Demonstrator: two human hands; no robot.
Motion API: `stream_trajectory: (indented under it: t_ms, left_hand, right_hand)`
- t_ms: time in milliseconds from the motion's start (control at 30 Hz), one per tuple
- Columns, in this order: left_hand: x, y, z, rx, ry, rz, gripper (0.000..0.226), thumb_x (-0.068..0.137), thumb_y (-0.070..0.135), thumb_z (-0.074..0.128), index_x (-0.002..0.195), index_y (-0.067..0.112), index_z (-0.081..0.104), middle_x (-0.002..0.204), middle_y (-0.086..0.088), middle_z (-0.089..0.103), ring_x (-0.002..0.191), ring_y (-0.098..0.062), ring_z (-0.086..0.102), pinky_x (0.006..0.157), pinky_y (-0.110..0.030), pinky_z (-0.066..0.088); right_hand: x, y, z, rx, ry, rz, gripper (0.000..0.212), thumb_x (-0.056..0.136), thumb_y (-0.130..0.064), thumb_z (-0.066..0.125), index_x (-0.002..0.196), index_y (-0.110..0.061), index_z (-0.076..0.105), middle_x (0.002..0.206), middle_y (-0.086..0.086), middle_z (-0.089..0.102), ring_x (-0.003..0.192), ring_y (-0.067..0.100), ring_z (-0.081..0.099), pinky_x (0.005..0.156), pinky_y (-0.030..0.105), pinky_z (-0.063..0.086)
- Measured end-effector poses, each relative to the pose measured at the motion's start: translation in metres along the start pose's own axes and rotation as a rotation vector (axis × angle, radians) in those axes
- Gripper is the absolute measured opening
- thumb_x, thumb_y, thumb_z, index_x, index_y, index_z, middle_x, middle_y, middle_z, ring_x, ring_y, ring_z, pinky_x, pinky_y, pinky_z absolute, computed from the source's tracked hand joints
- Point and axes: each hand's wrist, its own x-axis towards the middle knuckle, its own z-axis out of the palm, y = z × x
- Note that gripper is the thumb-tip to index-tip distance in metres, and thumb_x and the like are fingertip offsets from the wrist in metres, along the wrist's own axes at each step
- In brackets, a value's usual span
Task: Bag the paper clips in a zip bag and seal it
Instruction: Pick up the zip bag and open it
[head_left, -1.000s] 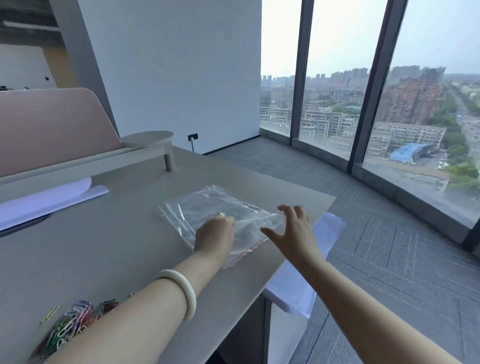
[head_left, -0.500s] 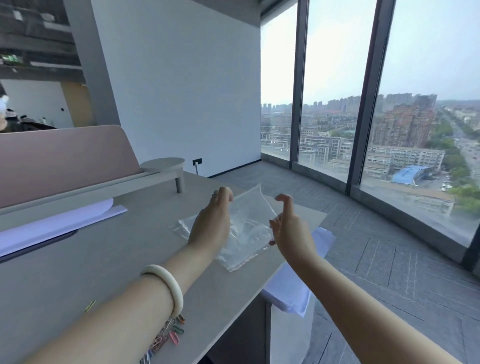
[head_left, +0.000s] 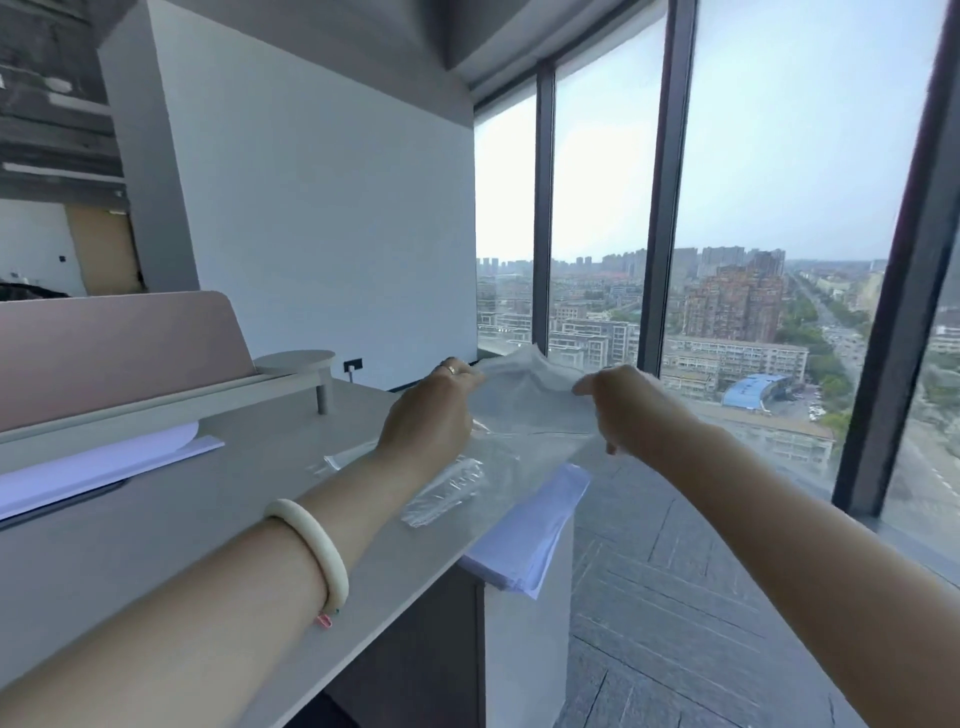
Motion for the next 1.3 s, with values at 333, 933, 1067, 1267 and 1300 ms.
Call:
stream_trajectory:
  t_ms: [333,933,1067,1267,1300]
  left_hand:
    - [-0.144,0.006,0.036,-0.272,-0.531,-0.235,0.051,0.081,-0.004,0.047,0.128,0.015,0.054,0.127,0.002,0.048,0.054,-0.016,0.056,0.068,-0.03,0.054]
    - [-0.214,-0.097,0.034,-0.106,-0.685,-0.531,0.063,0.081,-0.01,0.042,0.139,0.013,0.039,0.131,-0.011,0.057,0.05,-0.006,0.058,0.056,-0.021,0.054]
    - [-0.214,-0.096,0.036,-0.093,-0.67,-0.487,0.05,0.087,0.007,0.053,0.135,0.017,0.046,0.115,-0.009,0.066,0.073,-0.023,0.072,0.071,-0.027,0.056]
    - [-0.21,-0.098,0.025,-0.003,-0.63,-0.374,0.031,0.087,0.022,0.056,0.118,0.018,0.063,0.115,-0.007,0.066,0.057,-0.004,0.054,0.059,-0.011,0.049]
    - [-0.212,-0.099,0.025,0.028,-0.655,-0.371,0.031,0.088,0.022,0.055,0.118,0.017,0.063,0.114,-0.008,0.066,0.061,-0.008,0.058,0.07,-0.023,0.052]
  right_hand:
    - [-0.118,-0.001,0.054,0.123,-0.639,0.091,0.054,0.091,-0.004,0.05,0.142,-0.015,0.036,0.131,0.022,0.052,0.088,0.033,0.073,0.072,0.037,0.06]
    - [-0.074,-0.094,0.172,0.303,-0.93,-0.21,0.055,0.091,-0.004,0.047,0.142,-0.021,0.033,0.064,0.004,0.058,0.045,0.013,0.053,0.038,0.016,0.044]
    - [-0.076,-0.105,0.186,0.284,-0.966,-0.266,0.065,0.087,-0.001,0.051,0.147,-0.009,0.024,0.058,0.002,0.055,0.042,0.01,0.05,0.037,0.014,0.044]
    - [-0.073,-0.118,0.195,0.343,-1.003,-0.245,0.069,0.085,-0.002,0.052,0.147,-0.005,0.021,0.056,0.003,0.057,0.04,0.01,0.05,0.037,0.014,0.042]
    - [-0.072,-0.12,0.197,0.352,-1.004,-0.243,0.069,0.084,-0.002,0.053,0.147,-0.005,0.022,0.056,0.003,0.058,0.04,0.011,0.05,0.038,0.015,0.043]
